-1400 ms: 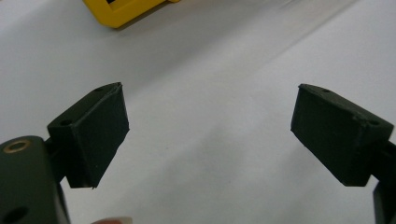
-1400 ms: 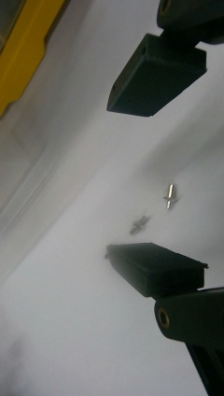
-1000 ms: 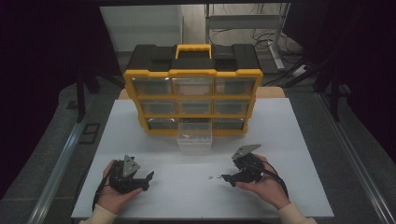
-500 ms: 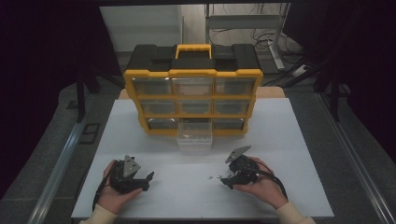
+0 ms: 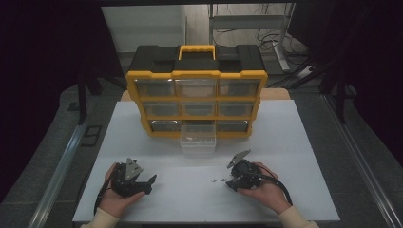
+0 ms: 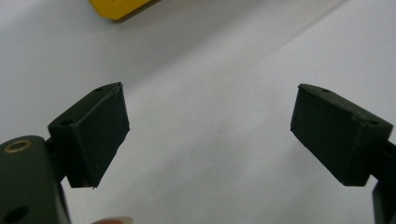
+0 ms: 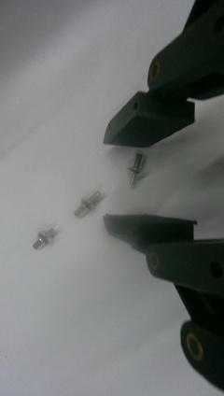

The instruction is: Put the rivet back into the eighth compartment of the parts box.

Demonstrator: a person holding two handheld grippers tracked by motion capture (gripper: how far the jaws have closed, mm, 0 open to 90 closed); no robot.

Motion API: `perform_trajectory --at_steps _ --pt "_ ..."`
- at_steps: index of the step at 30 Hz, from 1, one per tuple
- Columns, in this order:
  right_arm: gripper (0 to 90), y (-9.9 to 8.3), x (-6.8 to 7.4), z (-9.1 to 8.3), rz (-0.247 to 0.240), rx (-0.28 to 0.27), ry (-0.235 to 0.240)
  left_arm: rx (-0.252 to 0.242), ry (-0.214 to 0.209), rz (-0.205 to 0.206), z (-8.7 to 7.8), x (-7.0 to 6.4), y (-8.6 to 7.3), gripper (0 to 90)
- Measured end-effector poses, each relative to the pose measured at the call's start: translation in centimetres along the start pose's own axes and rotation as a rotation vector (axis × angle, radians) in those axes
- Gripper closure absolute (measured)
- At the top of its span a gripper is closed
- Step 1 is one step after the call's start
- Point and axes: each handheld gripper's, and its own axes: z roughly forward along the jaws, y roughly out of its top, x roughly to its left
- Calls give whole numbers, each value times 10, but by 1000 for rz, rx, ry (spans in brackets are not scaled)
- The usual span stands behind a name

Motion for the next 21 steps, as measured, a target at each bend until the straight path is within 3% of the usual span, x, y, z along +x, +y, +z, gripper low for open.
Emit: perform_trajectory --at_steps 6,21 --pt "745 1 1 -1 -6 4 -1 -3 -4 5 0 -1 0 119" --pt "762 0 -5 -4 17 -7 16 -5 -5 5 0 0 0 118"
